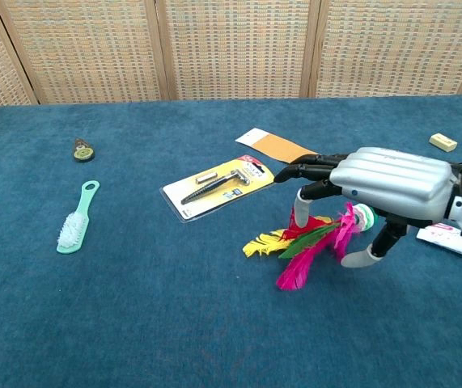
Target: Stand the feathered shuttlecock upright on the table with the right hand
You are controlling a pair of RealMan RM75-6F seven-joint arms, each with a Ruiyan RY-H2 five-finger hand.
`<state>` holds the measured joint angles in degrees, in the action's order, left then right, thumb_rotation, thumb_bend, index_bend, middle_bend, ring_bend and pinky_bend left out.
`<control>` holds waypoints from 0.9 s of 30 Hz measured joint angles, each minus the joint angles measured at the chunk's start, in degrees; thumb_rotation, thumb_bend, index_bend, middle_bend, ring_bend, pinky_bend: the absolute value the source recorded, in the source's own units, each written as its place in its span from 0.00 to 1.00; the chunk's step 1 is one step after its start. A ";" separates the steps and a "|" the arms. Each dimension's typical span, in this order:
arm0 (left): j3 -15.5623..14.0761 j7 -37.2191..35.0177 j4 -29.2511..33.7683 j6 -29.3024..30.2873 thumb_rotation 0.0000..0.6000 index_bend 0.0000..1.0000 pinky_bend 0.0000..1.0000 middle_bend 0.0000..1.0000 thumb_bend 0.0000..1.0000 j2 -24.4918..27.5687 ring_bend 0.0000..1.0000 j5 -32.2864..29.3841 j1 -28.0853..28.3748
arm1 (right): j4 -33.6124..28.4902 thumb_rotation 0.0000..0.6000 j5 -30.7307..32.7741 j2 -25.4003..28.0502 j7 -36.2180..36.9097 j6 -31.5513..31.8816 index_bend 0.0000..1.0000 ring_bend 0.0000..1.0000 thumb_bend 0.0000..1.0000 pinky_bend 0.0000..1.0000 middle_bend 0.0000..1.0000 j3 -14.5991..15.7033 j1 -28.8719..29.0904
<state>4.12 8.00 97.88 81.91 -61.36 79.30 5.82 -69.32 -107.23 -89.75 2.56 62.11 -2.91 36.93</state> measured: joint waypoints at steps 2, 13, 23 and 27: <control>0.02 0.35 0.03 0.02 1.00 0.00 0.00 0.00 0.00 -0.07 0.00 -0.11 0.04 | 2.78 1.00 -0.10 -1.88 -0.60 0.63 0.39 0.00 0.14 0.17 0.08 0.33 0.50; -0.17 0.15 0.25 0.31 1.00 0.00 0.00 0.00 0.00 0.15 0.00 0.09 -0.05 | 7.63 1.00 2.50 -6.46 -2.61 1.35 0.44 0.00 0.29 0.19 0.09 0.94 2.77; -0.05 -1.13 0.34 1.43 1.00 0.00 0.00 0.00 0.00 0.71 0.00 0.54 -0.48 | 9.26 1.00 4.02 -8.46 -2.82 2.38 0.47 0.00 0.38 0.20 0.11 1.16 3.33; -0.12 -1.51 0.38 1.51 1.00 0.00 0.00 0.00 0.00 0.88 0.00 0.72 -0.57 | 9.87 1.00 4.60 -9.13 -3.13 2.15 0.52 0.00 0.40 0.21 0.11 1.13 3.71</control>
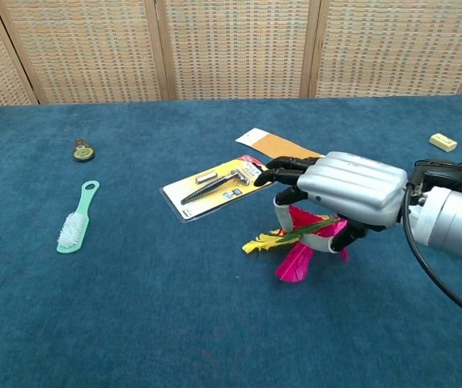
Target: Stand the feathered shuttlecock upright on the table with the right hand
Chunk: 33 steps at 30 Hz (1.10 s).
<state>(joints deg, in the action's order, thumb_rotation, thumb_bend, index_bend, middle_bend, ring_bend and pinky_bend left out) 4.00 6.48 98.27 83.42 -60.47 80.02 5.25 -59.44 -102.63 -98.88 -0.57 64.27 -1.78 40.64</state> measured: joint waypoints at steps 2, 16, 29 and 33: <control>-0.04 -0.20 -0.05 -0.13 1.00 0.00 0.00 0.00 0.00 0.07 0.00 0.00 0.01 | 0.30 1.00 0.48 -0.39 -0.07 -0.11 0.54 0.00 0.42 0.21 0.12 -0.07 0.11; -0.06 -0.75 0.00 -0.27 1.00 0.00 0.00 0.00 0.00 0.28 0.00 0.01 0.06 | 2.09 1.00 2.26 -2.21 1.89 2.19 0.65 0.00 0.48 0.23 0.17 -0.13 0.22; -0.50 -0.29 0.51 -0.24 1.00 0.00 0.00 0.00 0.00 0.48 0.00 0.44 -0.06 | -3.50 1.00 8.56 -1.61 12.99 5.80 0.66 0.00 0.48 0.23 0.20 -6.56 1.16; -0.51 -0.59 0.62 -0.22 1.00 0.00 0.00 0.00 0.00 0.67 0.00 0.35 -0.16 | -8.36 1.00 14.55 -0.34 17.15 2.85 0.66 0.00 0.48 0.23 0.20 -9.04 1.00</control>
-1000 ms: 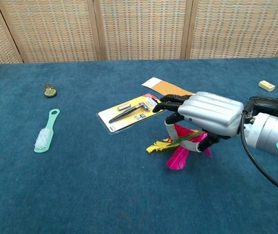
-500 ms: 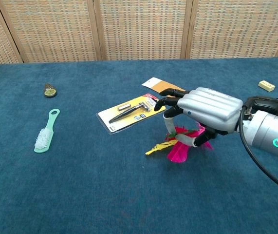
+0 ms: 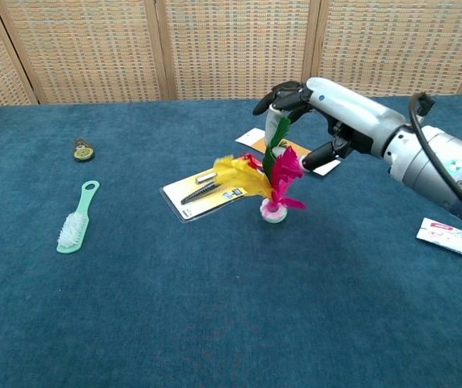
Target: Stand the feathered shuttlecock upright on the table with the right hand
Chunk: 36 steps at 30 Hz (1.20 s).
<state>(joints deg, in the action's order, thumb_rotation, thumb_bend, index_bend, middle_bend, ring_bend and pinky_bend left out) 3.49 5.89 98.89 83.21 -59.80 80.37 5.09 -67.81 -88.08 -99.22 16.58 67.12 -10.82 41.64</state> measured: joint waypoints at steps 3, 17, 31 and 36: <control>-0.01 -0.20 0.04 0.05 1.00 0.00 0.00 0.00 0.00 0.13 0.00 0.00 -0.06 | -3.50 1.00 4.97 1.60 1.99 -3.42 0.66 0.00 0.48 0.23 0.20 -1.56 -0.31; -0.18 -0.17 0.48 0.60 1.00 0.00 0.00 0.00 0.00 0.23 0.00 0.72 -0.27 | -7.88 1.00 8.74 8.47 7.40 -8.73 0.13 0.00 0.12 0.15 0.12 -0.98 -2.81; -0.44 -2.00 1.45 3.89 1.00 0.00 0.00 0.00 0.00 1.50 0.00 2.85 -1.82 | -21.94 1.00 7.63 21.45 -4.84 2.71 0.00 0.00 0.00 0.01 0.00 1.12 -11.62; -0.80 -0.74 1.63 4.46 1.00 0.00 0.00 0.00 0.00 1.65 0.00 2.57 -2.55 | -23.55 1.00 5.40 26.73 -8.19 9.87 0.00 0.00 0.00 0.00 0.00 5.14 -18.46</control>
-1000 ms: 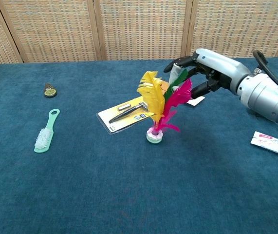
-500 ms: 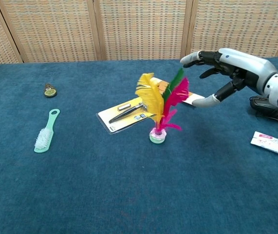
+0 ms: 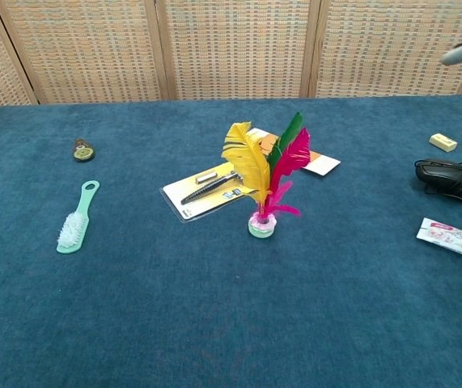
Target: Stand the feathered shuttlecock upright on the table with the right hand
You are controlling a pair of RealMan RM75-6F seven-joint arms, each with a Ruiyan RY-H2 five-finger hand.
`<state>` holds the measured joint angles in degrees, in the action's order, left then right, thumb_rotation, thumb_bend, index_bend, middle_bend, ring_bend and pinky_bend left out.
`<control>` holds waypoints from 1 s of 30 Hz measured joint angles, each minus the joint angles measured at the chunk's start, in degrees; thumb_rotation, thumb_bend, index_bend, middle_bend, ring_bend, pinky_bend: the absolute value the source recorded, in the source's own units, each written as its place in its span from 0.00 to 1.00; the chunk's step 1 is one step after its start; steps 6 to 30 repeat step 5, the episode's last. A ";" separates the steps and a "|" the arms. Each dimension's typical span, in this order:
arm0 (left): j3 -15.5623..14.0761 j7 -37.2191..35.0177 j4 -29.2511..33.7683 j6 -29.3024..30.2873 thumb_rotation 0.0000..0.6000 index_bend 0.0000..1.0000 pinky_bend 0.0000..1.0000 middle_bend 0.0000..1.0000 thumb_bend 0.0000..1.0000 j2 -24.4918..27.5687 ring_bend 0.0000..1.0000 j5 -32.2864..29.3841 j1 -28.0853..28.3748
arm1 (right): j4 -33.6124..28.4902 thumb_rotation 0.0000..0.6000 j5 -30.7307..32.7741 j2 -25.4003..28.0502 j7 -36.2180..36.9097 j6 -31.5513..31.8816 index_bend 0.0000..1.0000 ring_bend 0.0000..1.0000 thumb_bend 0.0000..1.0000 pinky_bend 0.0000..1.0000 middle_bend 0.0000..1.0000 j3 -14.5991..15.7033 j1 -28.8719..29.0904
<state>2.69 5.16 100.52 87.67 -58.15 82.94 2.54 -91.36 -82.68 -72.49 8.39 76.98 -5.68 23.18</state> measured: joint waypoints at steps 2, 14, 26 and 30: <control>-0.10 0.80 0.36 -0.32 1.00 0.00 0.00 0.00 0.00 0.19 0.00 -1.11 -0.19 | 1.01 1.00 -1.39 0.52 -2.64 4.05 0.00 0.00 0.00 0.00 0.00 1.68 -3.11; -0.36 -0.23 0.71 -0.62 1.00 0.00 0.00 0.00 0.00 0.68 0.00 -1.26 -0.48 | 2.90 1.00 -3.21 0.61 -6.76 9.04 0.00 0.00 0.00 0.00 0.00 3.78 -7.29; -0.36 -0.23 0.71 -0.62 1.00 0.00 0.00 0.00 0.00 0.68 0.00 -1.26 -0.48 | 2.90 1.00 -3.21 0.61 -6.76 9.04 0.00 0.00 0.00 0.00 0.00 3.78 -7.29; -0.36 -0.23 0.71 -0.62 1.00 0.00 0.00 0.00 0.00 0.68 0.00 -1.26 -0.48 | 2.90 1.00 -3.21 0.61 -6.76 9.04 0.00 0.00 0.00 0.00 0.00 3.78 -7.29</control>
